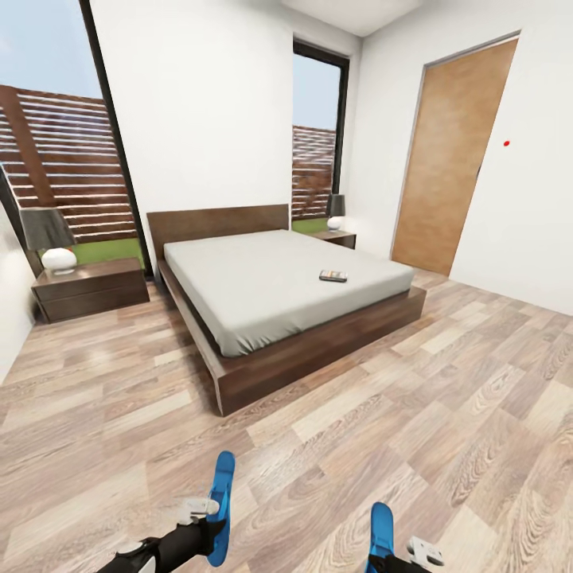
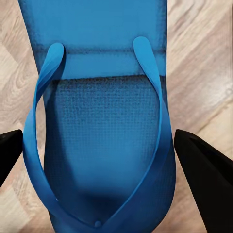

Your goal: In the bedroom, move the book from the bed onto either nightstand, and place the two sandals side by side next to the bed.

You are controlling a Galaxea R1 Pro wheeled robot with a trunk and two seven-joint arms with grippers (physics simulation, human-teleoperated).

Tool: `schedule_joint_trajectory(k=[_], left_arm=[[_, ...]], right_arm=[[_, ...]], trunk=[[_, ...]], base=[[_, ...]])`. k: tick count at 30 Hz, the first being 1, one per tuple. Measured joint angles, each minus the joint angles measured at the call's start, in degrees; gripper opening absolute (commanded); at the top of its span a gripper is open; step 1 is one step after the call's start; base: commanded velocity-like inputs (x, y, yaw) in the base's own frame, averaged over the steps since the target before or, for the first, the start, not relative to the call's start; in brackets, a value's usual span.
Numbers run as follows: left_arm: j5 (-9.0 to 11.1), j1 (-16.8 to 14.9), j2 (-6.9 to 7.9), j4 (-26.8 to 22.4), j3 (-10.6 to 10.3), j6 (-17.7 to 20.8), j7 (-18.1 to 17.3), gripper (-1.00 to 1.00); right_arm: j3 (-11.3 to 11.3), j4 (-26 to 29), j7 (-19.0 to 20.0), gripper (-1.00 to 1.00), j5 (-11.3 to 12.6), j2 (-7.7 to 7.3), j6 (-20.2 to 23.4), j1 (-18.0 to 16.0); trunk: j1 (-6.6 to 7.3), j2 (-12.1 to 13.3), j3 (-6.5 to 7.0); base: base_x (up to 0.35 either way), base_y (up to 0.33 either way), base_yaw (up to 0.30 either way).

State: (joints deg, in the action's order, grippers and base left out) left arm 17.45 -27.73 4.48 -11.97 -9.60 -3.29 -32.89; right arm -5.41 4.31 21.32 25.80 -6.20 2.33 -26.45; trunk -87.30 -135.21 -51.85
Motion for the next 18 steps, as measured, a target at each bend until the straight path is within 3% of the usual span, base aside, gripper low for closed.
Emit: schedule_joint_trajectory(k=[4, 14, 18], left_arm=[[-0.87, -0.01, -0.72, 1.20, -0.08, -0.70, 1.77, -1.00], [-1.08, 0.00, -0.74, 1.36, -0.02, -0.88, 2.75, -1.00], [-1.09, -0.01, -0.74, 1.47, -0.04, -0.88, 2.77, -1.00]], right_arm=[[0.02, -0.05, 0.08, -1.00, 0.01, -0.08, -0.02, 0.00], [-0.02, -0.11, 0.03, -1.00, -0.14, 0.07, -0.02, 0.01], [-0.02, -0.07, 0.02, -1.00, -0.05, 0.05, -0.02, 0.02]], trunk=[[0.88, 1.60, 0.72], [0.88, 1.62, 0.72], [0.88, 1.62, 0.72]], base=[[0.000, 0.000, 0.000], [0.000, 0.000, -0.001], [0.000, 0.000, -0.149]])
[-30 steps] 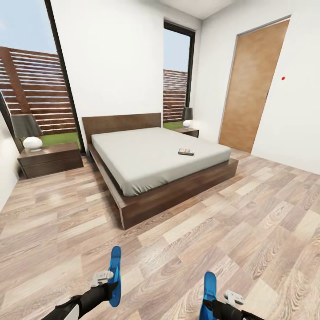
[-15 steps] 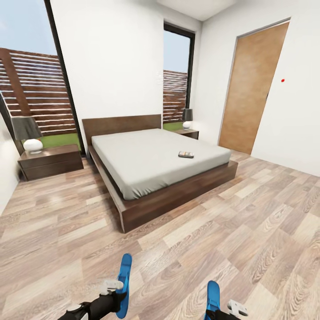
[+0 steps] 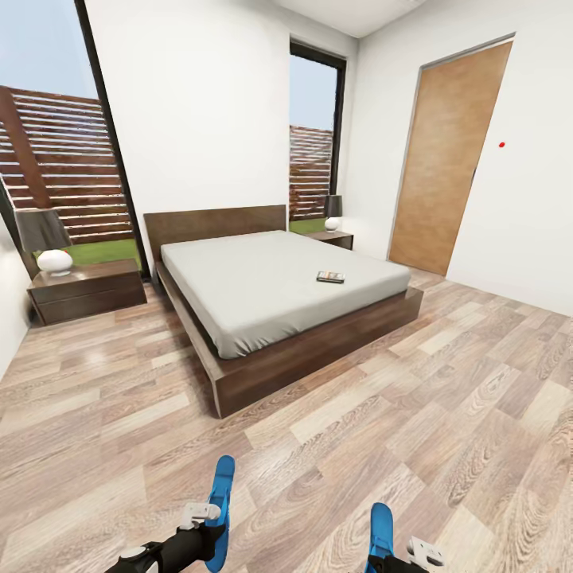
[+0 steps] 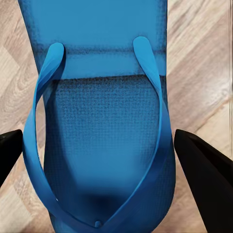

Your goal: In the bedroom, move the book from the bed onto either nightstand, and place the two sandals side by side next to the bed.

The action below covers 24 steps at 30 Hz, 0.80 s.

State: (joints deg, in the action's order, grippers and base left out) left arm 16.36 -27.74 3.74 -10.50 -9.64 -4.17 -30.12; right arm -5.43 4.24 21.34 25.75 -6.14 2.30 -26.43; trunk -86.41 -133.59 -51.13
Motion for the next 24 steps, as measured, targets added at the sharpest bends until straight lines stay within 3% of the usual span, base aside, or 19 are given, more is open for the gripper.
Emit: schedule_joint_trajectory(k=[24], left_arm=[[0.42, 0.00, -0.05, 0.13, 0.03, -0.05, 0.03, -1.00]], right_arm=[[-0.06, 0.02, -0.11, -1.00, 0.00, -0.01, 0.47, 0.00]], trunk=[[0.00, 0.00, 0.00]], base=[[0.000, 0.000, -0.294]])
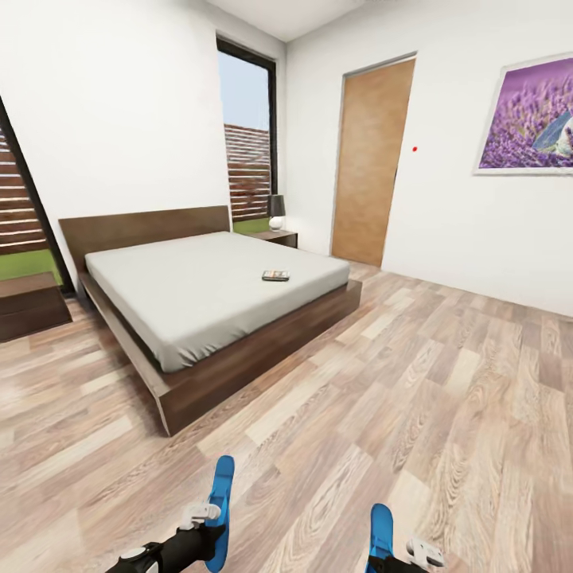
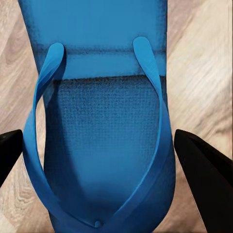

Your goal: In the bedroom, move the book from the bed onto either nightstand, and place the two sandals side by side next to the bed.

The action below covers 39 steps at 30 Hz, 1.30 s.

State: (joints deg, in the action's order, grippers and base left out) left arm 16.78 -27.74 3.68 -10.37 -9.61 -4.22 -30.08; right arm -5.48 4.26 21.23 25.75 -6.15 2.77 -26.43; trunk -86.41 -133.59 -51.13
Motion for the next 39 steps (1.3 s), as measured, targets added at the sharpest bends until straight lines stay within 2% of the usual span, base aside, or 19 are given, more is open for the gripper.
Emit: schedule_joint_trajectory(k=[39], left_arm=[[-0.01, 0.00, 0.05, -0.03, 0.03, 0.05, -0.03, -1.00]], right_arm=[[0.01, 0.01, -0.16, -1.00, 0.44, 0.02, -0.39, 0.00]], trunk=[[0.00, 0.00, 0.00]], base=[[0.000, 0.000, -0.300]])
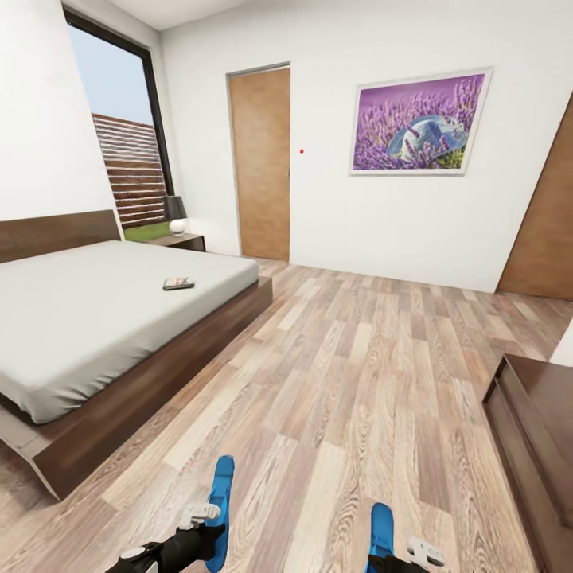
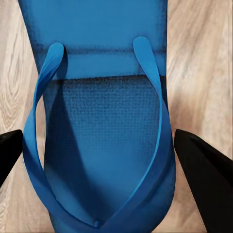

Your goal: In the bedroom, move the book from the bed onto either nightstand, and place the two sandals side by side next to the bed.

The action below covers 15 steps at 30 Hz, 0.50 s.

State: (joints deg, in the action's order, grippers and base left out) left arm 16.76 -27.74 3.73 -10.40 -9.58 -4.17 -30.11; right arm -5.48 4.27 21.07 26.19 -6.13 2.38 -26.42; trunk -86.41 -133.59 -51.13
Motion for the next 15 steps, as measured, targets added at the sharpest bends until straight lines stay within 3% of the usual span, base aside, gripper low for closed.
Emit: schedule_joint_trajectory(k=[6, 15], left_arm=[[0.01, 0.00, 0.00, -0.01, 0.01, 0.00, 0.00, -1.00], [-0.02, 0.02, 0.01, -0.04, 0.14, 0.00, -0.01, -1.00]], right_arm=[[0.04, 0.00, 0.00, -1.00, 0.01, 0.00, 0.00, 0.00], [0.02, -0.04, 0.00, -1.00, -0.06, 0.01, -0.01, -0.02]], trunk=[[0.00, 0.00, -0.10], [0.00, 0.00, -0.40]], base=[[0.000, 0.000, -0.252], [0.000, 0.000, -0.002]])
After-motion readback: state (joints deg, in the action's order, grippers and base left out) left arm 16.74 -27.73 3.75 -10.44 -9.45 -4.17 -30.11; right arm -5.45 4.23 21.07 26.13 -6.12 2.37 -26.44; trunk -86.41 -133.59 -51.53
